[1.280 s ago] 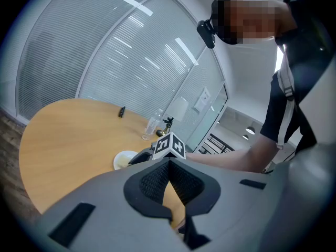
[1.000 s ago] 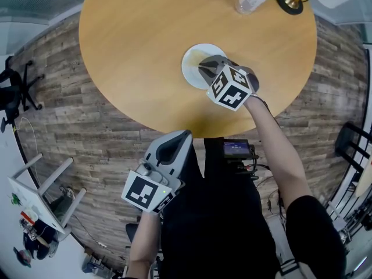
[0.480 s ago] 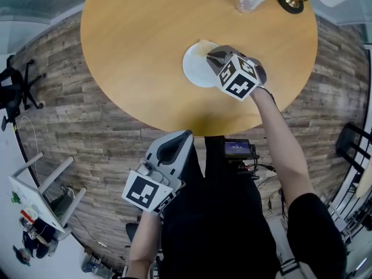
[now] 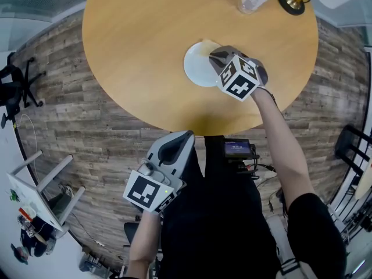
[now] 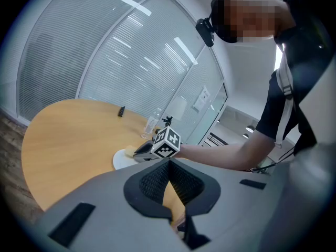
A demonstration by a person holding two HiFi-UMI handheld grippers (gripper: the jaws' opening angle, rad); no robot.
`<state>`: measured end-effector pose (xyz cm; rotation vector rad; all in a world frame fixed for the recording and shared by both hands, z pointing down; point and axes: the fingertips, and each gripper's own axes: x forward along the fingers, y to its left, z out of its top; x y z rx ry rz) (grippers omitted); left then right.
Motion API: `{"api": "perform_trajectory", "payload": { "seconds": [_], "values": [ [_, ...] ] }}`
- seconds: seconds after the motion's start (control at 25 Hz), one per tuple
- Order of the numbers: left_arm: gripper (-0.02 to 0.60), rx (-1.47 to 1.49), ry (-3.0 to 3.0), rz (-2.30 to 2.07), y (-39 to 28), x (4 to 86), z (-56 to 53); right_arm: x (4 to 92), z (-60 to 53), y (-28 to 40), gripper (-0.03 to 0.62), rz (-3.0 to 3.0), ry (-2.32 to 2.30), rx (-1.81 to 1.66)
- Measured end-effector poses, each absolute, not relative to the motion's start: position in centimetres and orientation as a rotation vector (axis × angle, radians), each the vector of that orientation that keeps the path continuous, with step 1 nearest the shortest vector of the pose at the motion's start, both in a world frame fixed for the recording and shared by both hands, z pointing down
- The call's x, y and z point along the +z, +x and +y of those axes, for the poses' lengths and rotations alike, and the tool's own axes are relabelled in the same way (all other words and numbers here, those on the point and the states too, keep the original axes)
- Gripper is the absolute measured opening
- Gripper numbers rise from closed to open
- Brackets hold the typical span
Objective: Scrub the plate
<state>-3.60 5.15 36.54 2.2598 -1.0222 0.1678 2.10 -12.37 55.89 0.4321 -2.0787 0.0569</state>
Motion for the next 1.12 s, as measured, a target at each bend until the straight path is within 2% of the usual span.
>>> {"api": "perform_trajectory", "payload": {
  "seconds": [1.12],
  "values": [
    [0.011,0.168,2.273,-1.011,-3.0,36.4,4.7,56.1,-5.2,0.9,0.029,-2.117,0.341,0.015]
  ]
}}
